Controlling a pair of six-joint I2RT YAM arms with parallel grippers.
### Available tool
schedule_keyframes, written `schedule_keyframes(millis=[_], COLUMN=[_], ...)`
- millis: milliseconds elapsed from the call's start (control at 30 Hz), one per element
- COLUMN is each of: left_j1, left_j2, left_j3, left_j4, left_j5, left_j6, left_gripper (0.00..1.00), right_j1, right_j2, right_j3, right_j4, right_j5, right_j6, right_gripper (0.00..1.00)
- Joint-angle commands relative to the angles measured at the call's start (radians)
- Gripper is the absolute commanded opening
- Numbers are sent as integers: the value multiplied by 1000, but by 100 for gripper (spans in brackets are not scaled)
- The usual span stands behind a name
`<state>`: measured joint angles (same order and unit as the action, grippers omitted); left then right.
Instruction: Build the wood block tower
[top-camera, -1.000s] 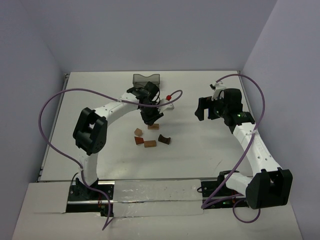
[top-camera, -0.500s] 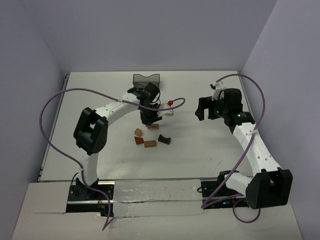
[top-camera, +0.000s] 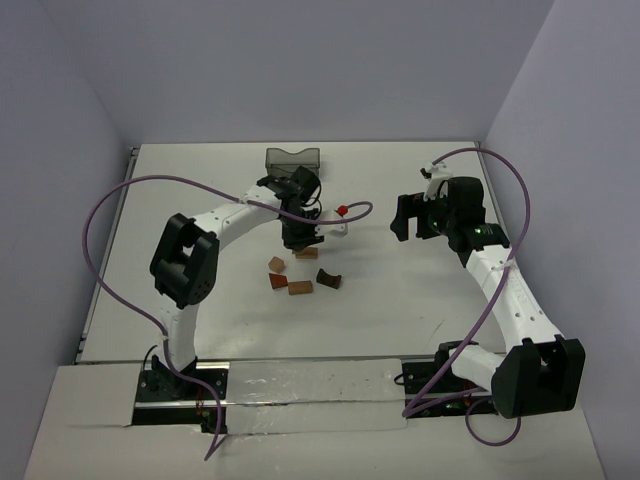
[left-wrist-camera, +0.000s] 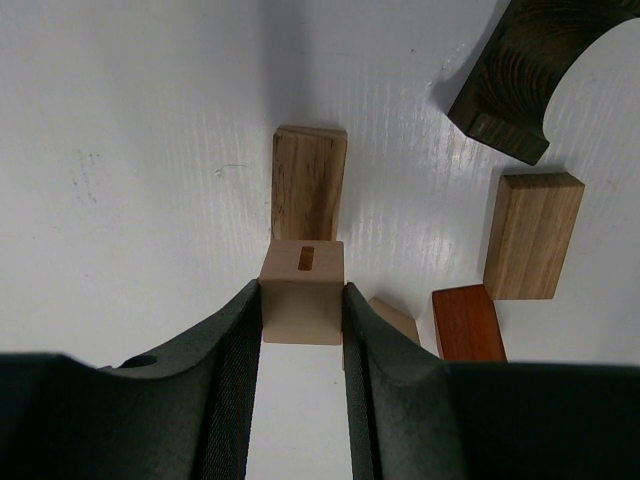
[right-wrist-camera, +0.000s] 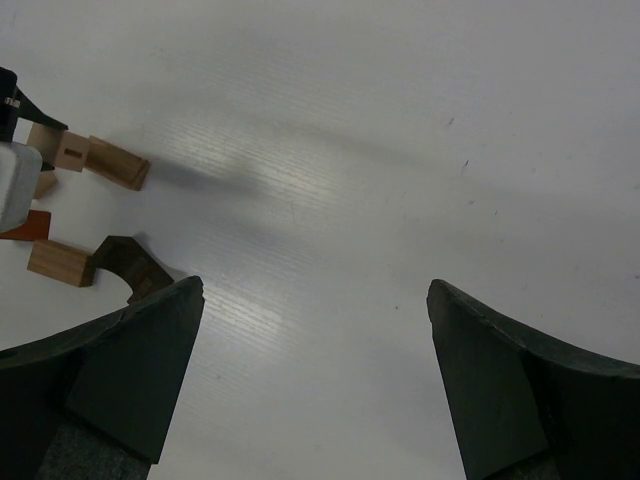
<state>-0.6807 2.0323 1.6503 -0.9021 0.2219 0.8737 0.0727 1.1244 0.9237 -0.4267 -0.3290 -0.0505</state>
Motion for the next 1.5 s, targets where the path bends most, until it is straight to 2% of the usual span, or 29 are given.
schedule_keyframes(millis=[0,867,1467], left_j1=[1,3,-2], left_j2=[21,61,87], left_j3=[50,71,102], left_j4=[-7,6,-7], left_j5=[43,34,36], left_j6=[32,50,41], left_gripper=[21,28,29], right_j1=[-8,-8,-9], right_j2=[2,9,20], right_j3=[3,3,4], right_j4=[31,34,34], right_j5=[13,13,8], right_j6=[-11,-12,-11], right_gripper=[100,100,100])
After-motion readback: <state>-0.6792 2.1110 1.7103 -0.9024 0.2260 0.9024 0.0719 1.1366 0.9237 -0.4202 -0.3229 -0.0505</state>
